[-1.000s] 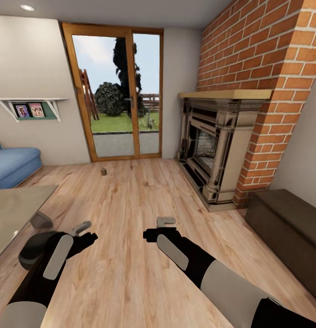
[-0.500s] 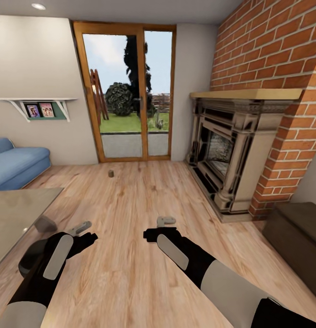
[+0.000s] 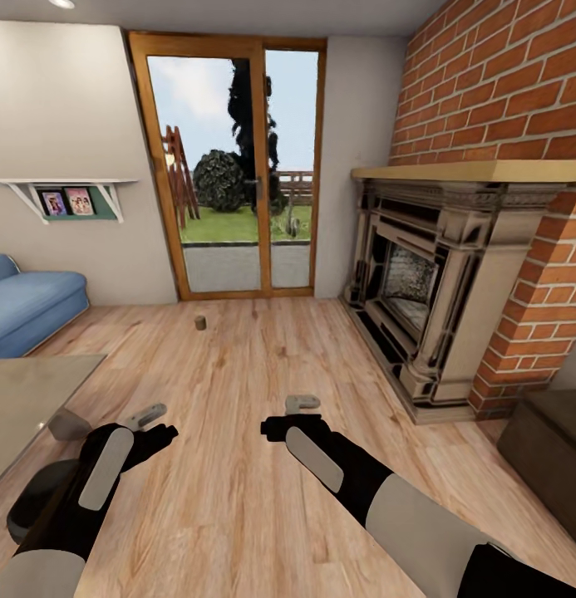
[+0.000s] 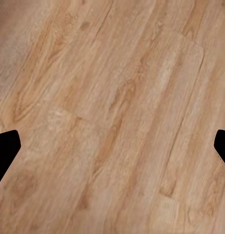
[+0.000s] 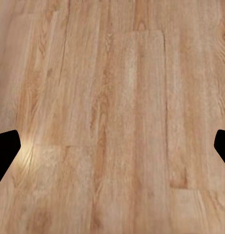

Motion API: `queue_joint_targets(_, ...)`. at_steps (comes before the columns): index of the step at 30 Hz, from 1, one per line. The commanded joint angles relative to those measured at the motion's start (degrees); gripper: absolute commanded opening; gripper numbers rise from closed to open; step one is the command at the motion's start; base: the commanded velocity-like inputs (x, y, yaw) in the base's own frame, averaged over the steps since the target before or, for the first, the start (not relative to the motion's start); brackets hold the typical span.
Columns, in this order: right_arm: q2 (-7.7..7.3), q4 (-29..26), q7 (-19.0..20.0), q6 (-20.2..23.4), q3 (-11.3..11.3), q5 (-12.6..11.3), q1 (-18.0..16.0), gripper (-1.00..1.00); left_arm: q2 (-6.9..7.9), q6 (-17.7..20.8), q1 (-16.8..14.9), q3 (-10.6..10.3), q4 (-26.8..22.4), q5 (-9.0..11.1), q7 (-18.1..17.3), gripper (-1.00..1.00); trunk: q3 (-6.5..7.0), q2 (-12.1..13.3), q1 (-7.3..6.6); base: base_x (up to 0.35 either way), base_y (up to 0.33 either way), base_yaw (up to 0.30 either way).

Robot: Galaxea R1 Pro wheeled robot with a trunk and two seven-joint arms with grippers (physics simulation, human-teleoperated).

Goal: Place each of the two pumpkins and all three candles from the living room inside a cabinet in the living room (use any cabinet), then make sure every cabinet is closed, and position the cauldron so it is next to a table in the living room.

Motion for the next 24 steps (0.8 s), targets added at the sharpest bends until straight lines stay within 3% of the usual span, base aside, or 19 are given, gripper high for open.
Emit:
queue_joint_targets(1,-0.02,-0.1,-0.4,0.1,0.2,-0.4,-0.1,1.00,0.01,0.1,-0.1,0.0,-0.1,0.6,0.5,1.00,-0.06,0.0,0.03,0.335,0.000,0.000)
queue_joint_targets(24,-0.02,-0.1,-0.4,0.0,0.2,-0.4,-0.1,1.00,0.01,0.1,-0.1,0.0,-0.1,0.6,0.5,1.00,-0.06,0.0,0.03,0.335,0.000,0.000)
